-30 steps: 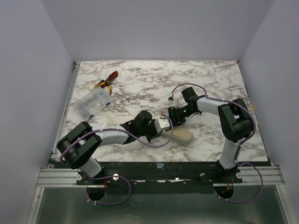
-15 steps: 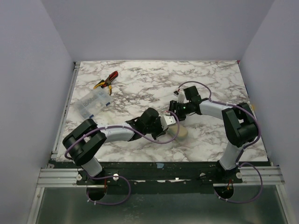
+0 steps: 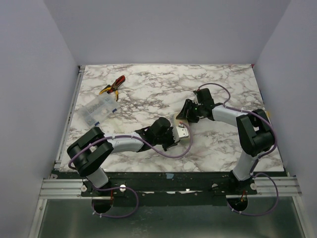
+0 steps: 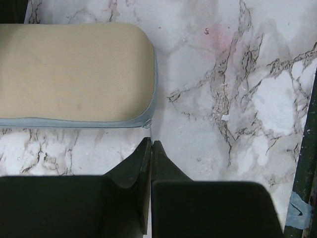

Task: Open the umbrella

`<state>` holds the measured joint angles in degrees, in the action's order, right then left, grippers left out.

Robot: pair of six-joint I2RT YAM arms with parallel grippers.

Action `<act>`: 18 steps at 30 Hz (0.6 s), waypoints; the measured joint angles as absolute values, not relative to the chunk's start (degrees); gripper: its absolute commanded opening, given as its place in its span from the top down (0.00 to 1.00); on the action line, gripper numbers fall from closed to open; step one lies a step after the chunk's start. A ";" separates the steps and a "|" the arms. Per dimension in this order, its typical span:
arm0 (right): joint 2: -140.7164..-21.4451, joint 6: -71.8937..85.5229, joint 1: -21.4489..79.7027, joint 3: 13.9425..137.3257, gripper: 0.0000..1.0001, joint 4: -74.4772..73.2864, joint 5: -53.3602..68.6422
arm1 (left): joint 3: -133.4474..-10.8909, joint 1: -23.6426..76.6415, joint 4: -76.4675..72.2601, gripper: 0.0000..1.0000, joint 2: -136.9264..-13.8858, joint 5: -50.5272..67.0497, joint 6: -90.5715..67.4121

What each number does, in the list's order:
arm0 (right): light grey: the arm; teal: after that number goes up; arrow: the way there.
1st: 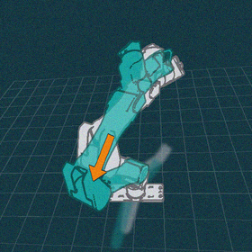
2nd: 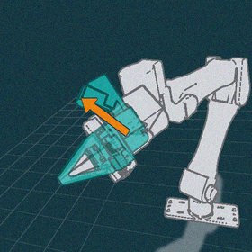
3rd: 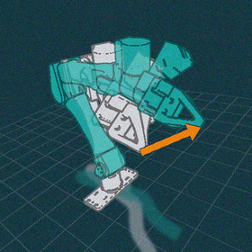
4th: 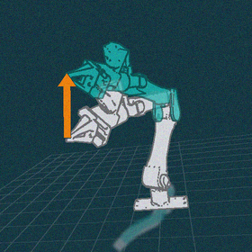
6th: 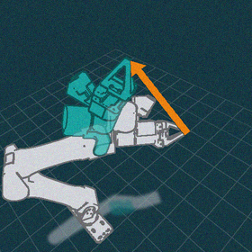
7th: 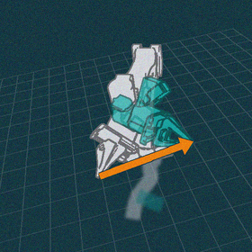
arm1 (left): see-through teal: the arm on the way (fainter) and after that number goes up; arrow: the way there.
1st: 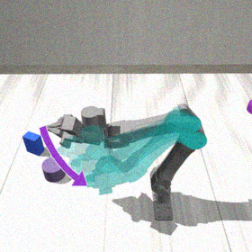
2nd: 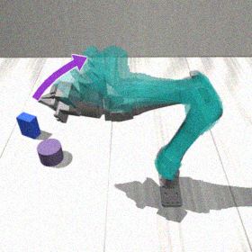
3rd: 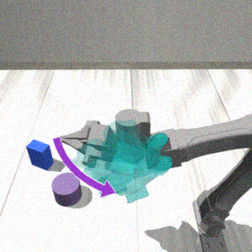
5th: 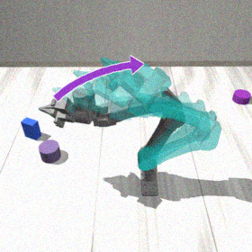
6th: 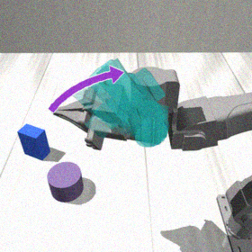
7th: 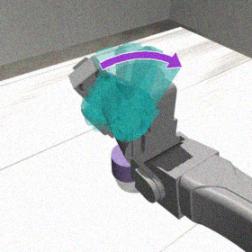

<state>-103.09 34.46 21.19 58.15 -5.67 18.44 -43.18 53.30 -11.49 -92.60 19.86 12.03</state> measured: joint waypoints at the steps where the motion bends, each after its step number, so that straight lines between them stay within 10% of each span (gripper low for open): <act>1: -103.02 34.92 21.15 58.13 0.80 -5.76 17.96 | -43.16 53.30 -11.51 1.00 -92.60 19.73 12.36; 5: -102.17 34.00 20.16 57.52 0.36 -6.85 17.91 | -42.87 53.21 -11.66 1.00 -92.60 19.49 13.08; 8: -99.68 30.35 17.15 55.75 0.21 -7.55 18.44 | -42.59 52.80 -11.27 1.00 -92.55 19.75 13.32; 18: -88.14 -3.01 8.03 53.45 0.04 -17.67 25.10 | -42.30 47.79 -6.85 1.00 -92.25 24.64 13.56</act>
<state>-88.14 -3.01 8.03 53.45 -17.67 25.10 -42.30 47.79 -6.85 -92.25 24.64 13.56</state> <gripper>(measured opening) 0.944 0.011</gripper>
